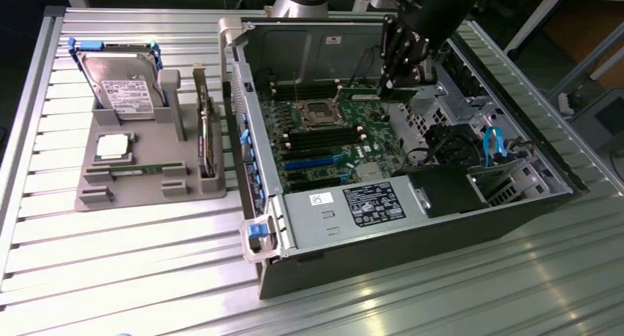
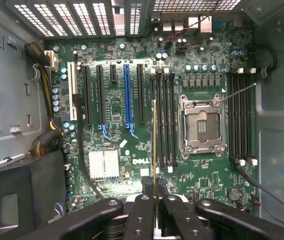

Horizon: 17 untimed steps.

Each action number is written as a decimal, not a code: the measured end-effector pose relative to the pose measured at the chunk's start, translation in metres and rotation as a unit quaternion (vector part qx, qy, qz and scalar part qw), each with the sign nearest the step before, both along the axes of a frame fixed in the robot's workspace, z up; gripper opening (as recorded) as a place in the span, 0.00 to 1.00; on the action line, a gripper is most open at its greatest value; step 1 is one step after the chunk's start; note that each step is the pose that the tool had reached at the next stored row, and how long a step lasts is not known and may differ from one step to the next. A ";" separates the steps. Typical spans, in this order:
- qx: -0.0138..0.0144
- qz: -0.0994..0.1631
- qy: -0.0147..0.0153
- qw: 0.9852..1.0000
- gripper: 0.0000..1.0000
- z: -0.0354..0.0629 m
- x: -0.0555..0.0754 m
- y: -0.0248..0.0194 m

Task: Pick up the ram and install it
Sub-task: 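Insert the ram into the slot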

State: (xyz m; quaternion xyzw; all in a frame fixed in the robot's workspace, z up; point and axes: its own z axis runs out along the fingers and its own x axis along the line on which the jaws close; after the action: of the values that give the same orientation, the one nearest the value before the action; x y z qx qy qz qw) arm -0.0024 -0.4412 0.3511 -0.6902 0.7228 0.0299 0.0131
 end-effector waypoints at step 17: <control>0.000 0.000 0.000 1.000 0.11 -0.0348 0.000 0.0000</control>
State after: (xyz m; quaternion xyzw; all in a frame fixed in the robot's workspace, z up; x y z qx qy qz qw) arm -0.0024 -0.4412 0.3163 -0.6902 0.7228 0.0300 0.0132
